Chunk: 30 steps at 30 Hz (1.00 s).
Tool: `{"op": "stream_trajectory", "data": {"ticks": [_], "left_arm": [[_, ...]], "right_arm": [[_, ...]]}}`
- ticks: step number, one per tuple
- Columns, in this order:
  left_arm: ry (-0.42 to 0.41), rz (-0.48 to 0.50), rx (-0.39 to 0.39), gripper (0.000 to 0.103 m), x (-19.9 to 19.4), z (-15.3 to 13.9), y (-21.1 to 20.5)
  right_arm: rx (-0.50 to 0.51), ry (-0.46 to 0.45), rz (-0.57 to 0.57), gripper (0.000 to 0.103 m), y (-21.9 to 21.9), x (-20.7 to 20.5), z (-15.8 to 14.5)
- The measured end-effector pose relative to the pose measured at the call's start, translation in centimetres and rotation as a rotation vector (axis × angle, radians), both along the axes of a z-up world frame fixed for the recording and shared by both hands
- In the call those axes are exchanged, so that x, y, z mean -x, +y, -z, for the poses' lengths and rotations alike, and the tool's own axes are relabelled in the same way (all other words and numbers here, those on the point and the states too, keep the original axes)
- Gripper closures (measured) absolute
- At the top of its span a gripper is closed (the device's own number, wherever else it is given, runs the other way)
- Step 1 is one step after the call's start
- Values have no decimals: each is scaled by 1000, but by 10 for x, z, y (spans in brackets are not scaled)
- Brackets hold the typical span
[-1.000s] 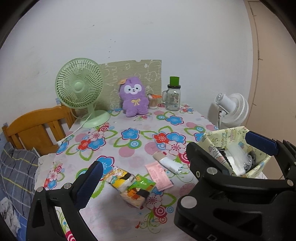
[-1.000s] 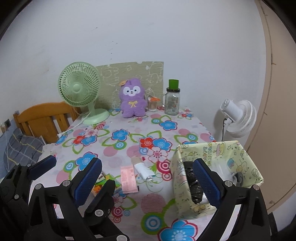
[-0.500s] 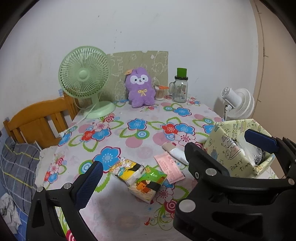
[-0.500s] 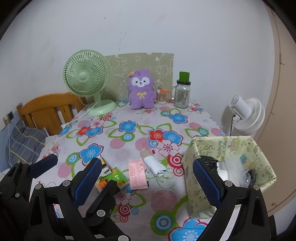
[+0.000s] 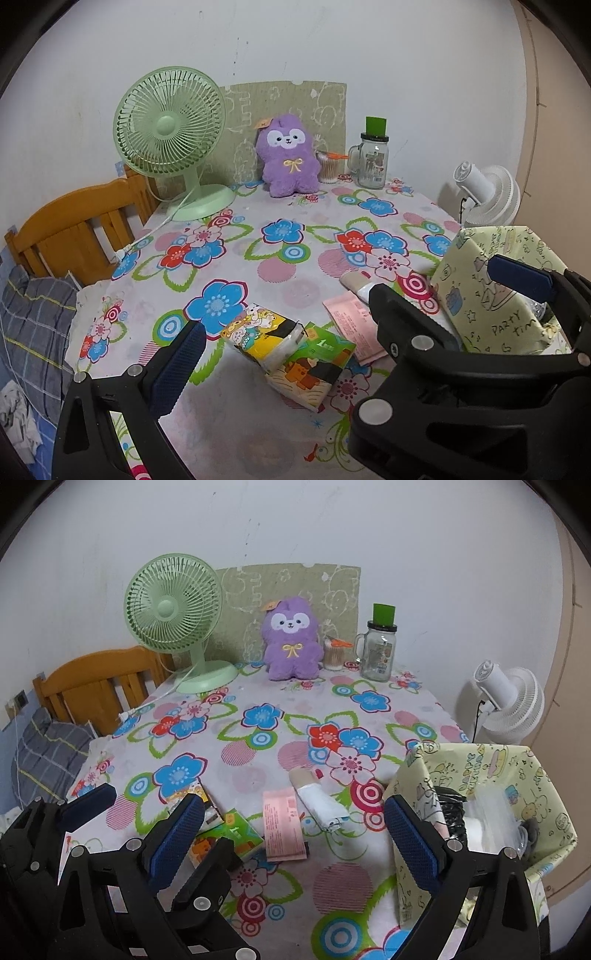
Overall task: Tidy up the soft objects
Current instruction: 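Move the left tool toward the yellow cartoon package while the right tool approaches the white rolled cloth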
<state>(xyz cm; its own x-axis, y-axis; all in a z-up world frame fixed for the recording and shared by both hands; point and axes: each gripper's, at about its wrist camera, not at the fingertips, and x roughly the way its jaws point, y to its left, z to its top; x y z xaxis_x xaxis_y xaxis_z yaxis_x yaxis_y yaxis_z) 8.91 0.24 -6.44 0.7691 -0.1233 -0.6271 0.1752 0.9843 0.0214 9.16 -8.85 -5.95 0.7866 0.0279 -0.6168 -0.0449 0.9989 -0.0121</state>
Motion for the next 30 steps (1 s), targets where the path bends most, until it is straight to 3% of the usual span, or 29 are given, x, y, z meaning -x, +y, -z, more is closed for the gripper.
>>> {"op": "stream_trajectory", "data": {"ticks": [30], "left_arm": [[110,-16,-26,1,-49,36,5]], "right_arm": [[-14,117,-6,11,5,-54,39]]}}
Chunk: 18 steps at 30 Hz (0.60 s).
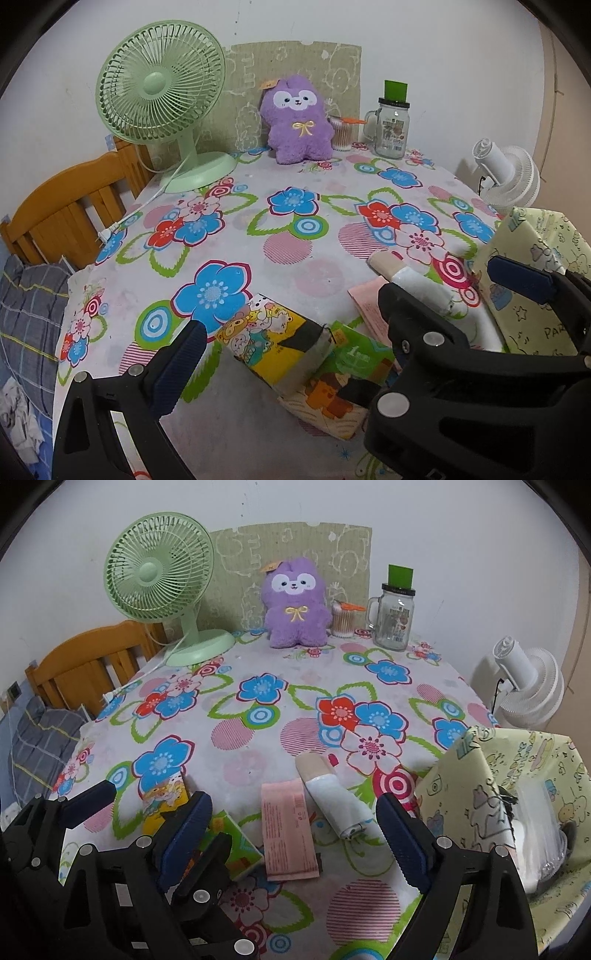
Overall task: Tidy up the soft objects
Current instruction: 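Move the left tool toward the yellow cartoon package while the right tool approaches the white rolled cloth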
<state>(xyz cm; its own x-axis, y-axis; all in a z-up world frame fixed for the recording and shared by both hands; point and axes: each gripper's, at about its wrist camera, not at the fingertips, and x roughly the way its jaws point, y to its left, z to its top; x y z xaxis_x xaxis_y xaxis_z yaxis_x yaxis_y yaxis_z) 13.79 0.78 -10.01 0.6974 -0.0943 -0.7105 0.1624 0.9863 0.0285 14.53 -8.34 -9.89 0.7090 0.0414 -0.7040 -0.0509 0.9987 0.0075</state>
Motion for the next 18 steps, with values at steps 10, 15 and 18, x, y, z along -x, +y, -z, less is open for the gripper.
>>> {"op": "stream_trajectory", "data": {"ticks": [10,15,18], "left_arm": [[45,-9,-1,1,-19,13,2],[69,-25,2,1,-28,18,5],[86,-40,6,1,-35,22,7]], "right_arm": [[-9,38,-2,11,0,-19,14],[-8,58,-5,15,1,-30,20],[-7,74,1,19,0,-37,25]]}}
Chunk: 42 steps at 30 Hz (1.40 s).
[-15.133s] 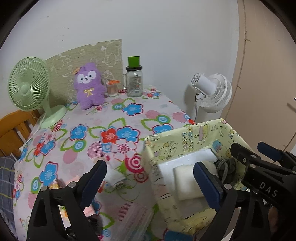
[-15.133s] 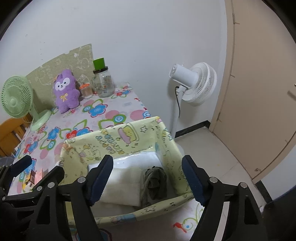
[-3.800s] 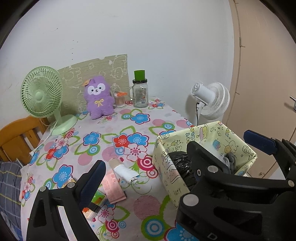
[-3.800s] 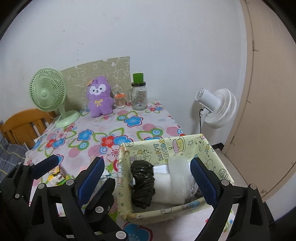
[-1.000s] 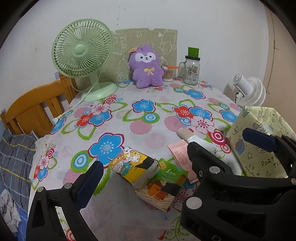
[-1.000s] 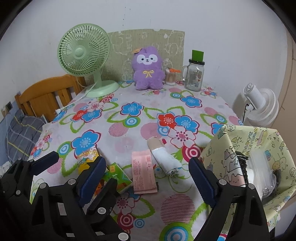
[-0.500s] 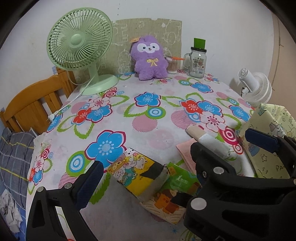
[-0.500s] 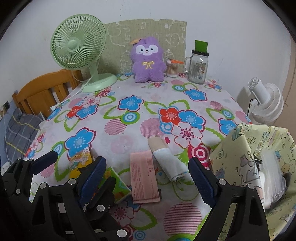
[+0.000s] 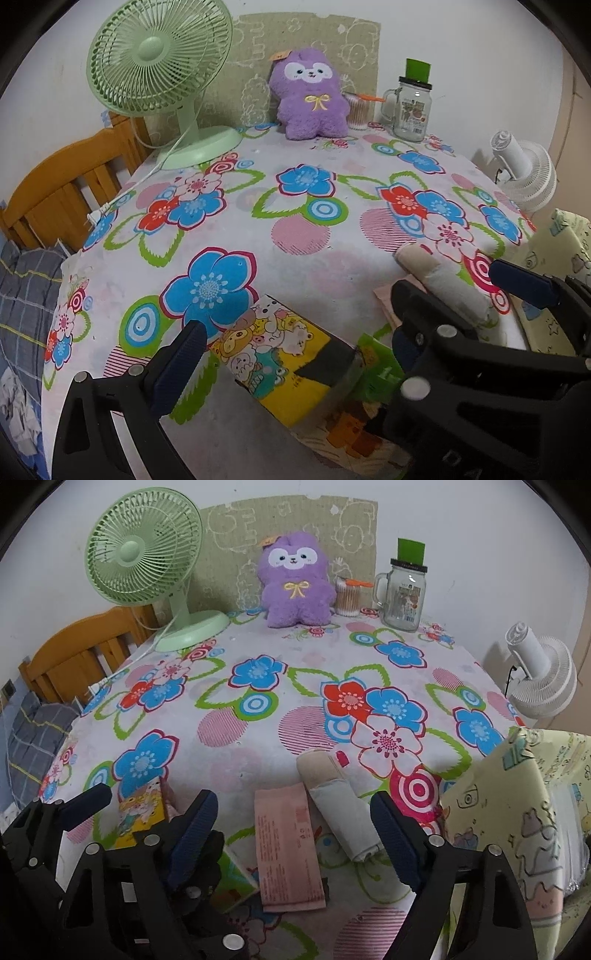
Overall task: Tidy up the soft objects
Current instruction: 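Move the left tool toward the yellow cartoon package while the right tool approaches the white rolled cloth, then grasp the yellow cartoon package with the left tool while the right tool grasps the white rolled cloth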
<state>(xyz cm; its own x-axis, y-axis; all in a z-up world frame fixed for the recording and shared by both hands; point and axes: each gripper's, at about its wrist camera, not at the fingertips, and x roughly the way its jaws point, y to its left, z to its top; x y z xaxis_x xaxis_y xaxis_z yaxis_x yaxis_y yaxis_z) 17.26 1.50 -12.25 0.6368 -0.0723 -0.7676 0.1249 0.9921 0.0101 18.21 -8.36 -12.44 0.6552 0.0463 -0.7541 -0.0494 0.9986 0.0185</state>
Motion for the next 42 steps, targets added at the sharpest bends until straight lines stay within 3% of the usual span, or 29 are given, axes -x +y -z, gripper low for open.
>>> {"op": "stream_trajectory", "data": {"ticks": [22,28,35,42], "left_arm": [[54,-19,-25,2,-21,22,-6],[54,-6,-2,21,-20,22,-5],[25,12,-9,49,-15,16,-9],[3,28,-13,62,-9,9,-11]], "right_arm": [[22,75,18,45,-9,-32,31],[22,75,25,70,-11,-34,32],[22,55,14,80,-10,-30,27],[24,28,4,82,-7,-21,18]]}}
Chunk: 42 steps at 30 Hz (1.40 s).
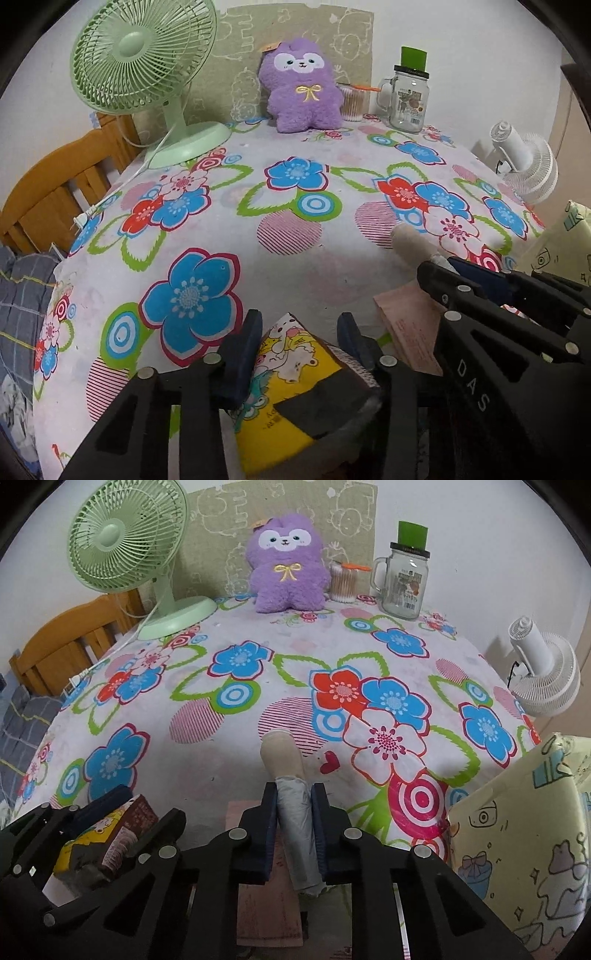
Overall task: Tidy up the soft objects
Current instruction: 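Grasp the yellow cartoon package with the left tool while the right tool grasps the white rolled cloth, then lift the package and white cloth and carry them toward the box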
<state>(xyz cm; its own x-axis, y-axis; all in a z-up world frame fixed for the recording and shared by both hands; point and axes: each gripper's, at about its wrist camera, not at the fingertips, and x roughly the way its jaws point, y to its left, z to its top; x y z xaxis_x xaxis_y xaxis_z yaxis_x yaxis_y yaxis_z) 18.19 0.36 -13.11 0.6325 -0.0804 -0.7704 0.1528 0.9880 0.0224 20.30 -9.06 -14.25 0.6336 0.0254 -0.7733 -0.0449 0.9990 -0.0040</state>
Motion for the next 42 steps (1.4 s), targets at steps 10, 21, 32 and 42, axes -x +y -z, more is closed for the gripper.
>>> {"op": "stream_trajectory", "data": {"ticks": [10,21,32,42], "left_arm": [[-50,20,1,70,14,-14,-5],[-88,33,17,76,30,-27,-7],[-125,44,29,77,46,-42,-11],[-162,58,30,77,65,-58,-16]], "right_arm": [[-5,-30,-4,82,1,15,-16],[-8,-64,-5,82,2,34,-30],[-5,-106,5,82,-2,54,-48],[-5,-143,16,82,-8,74,-65]]}}
